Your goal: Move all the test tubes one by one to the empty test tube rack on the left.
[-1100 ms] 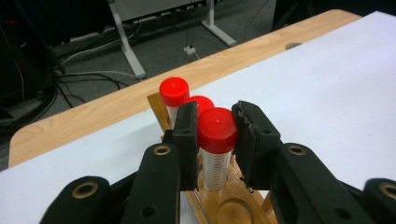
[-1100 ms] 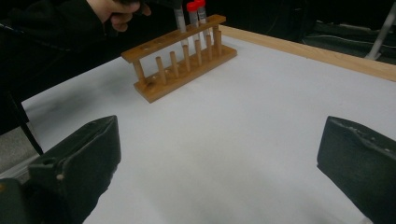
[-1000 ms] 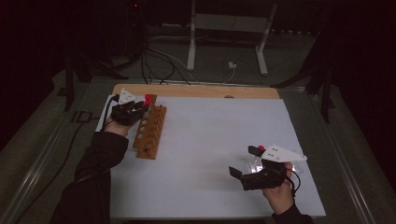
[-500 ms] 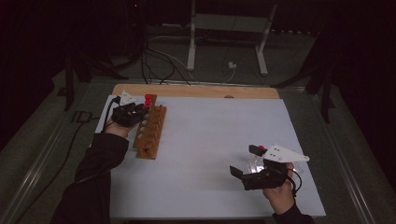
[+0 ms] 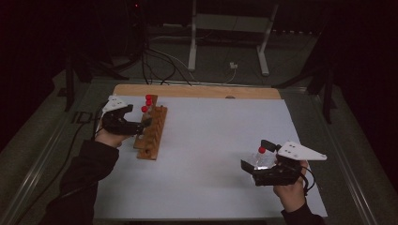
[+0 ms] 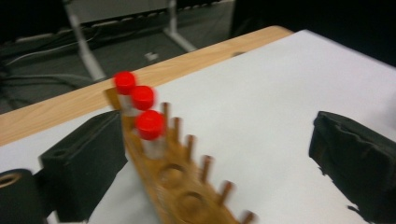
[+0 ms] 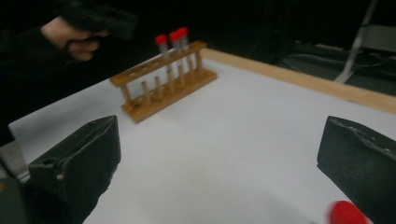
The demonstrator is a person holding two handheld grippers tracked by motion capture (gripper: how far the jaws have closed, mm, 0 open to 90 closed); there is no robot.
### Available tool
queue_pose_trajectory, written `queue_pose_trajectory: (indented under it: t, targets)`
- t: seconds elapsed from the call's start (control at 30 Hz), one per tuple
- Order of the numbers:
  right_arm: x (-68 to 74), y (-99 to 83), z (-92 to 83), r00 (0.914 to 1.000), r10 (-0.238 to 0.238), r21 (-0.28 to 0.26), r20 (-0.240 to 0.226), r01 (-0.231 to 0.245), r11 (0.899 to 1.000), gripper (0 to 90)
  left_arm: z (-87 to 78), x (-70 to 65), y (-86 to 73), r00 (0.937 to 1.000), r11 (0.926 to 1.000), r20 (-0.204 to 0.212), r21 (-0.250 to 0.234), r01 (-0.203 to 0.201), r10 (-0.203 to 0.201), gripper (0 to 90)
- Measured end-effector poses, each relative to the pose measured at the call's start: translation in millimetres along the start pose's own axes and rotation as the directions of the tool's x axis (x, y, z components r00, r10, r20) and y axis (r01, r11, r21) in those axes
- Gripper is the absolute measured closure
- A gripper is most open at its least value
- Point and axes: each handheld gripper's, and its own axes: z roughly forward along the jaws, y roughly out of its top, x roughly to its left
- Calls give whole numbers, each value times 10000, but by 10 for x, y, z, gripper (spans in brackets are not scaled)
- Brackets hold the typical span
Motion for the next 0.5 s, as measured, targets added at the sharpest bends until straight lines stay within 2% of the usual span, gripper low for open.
queue_pose_trajectory:
  t: [0.07, 0.1, 0.17, 0.27, 0.33, 0.5]
  targets:
    - [-49, 23, -60, 9994, 38, -139, 347, -34, 9999, 0, -95, -67, -38, 9992, 9998, 400, -190, -68, 75, 20]
    - [-76, 30, -90, 9988, 52, -179, 493, -43, 9998, 0, -138, -104, -60, 9990, 9996, 409, -254, -143, 153, 21]
    - [-135, 37, -148, 9964, 139, -225, 833, -121, 9997, 0, -228, -171, -113, 9970, 9987, 746, -479, -169, 205, 20]
    - [-241, 25, -230, 9913, 465, -366, 1231, -423, 9984, 0, -326, -280, -194, 9928, 9980, 1169, -606, -180, 250, 20]
    - [-299, 2, -263, 9850, 468, -222, 1659, -437, 9988, 0, -376, -356, -248, 9900, 9976, 1346, -603, -346, 425, 20]
    - [-470, -147, -323, 9731, 679, 41, 2200, -705, 9975, 0, -472, -494, -368, 9831, 9956, 1755, -862, -364, 512, 21]
